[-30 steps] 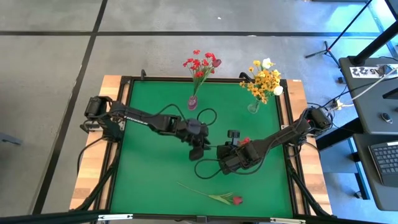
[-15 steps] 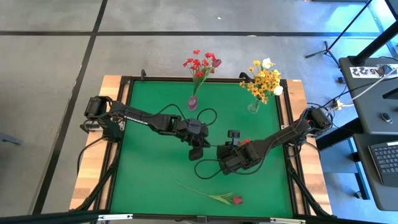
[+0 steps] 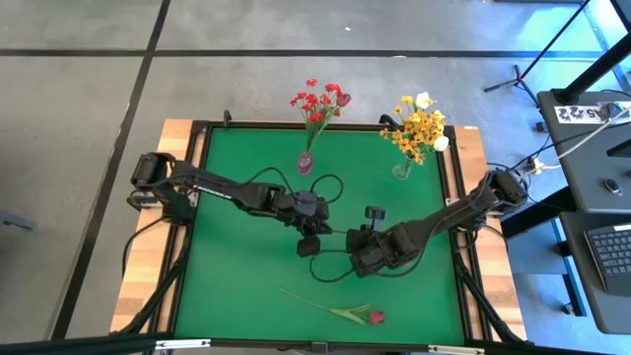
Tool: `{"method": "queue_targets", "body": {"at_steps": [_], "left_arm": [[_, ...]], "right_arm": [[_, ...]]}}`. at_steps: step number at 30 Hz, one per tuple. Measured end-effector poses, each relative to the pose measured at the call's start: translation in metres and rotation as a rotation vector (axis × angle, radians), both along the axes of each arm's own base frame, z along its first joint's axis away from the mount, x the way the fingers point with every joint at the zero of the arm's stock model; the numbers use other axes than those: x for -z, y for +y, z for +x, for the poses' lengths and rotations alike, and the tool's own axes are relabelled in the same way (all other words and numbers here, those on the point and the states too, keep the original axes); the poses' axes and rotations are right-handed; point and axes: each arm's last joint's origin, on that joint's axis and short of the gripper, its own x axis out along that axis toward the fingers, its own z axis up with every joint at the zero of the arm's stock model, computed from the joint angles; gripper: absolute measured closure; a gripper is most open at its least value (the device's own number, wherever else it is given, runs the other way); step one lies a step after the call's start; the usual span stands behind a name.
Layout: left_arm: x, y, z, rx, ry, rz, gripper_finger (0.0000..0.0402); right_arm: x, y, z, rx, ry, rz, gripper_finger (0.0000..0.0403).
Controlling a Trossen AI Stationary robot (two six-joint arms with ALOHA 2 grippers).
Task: Sort flowers into vase by color
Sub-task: Put the red flowers into the pink transparent vase
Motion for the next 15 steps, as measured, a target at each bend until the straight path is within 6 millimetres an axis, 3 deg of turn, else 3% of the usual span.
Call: {"method": "queue_targets", "body": {"at_steps": [3,10,15], "left_arm": [[-0.006,-0.001,-0.006,-0.012,0.01,0.015,0.0398],[-0.017,-0.003,-0.016,-0.09,0.015,0.103,0.0398],[-0.047,-0.007,-0.034,-0.138,-0.061,0.165,0.0398]], "right_arm": [[-0.013,0.005,-0.008,-0.011,0.051,-0.037,0.0335],[-0.055,0.024,-0.019,-0.002,-0.072,-0.165,0.0274],[-0.084,0.04,-0.048,-0.006,-0.244,-0.252,0.0257]]}}
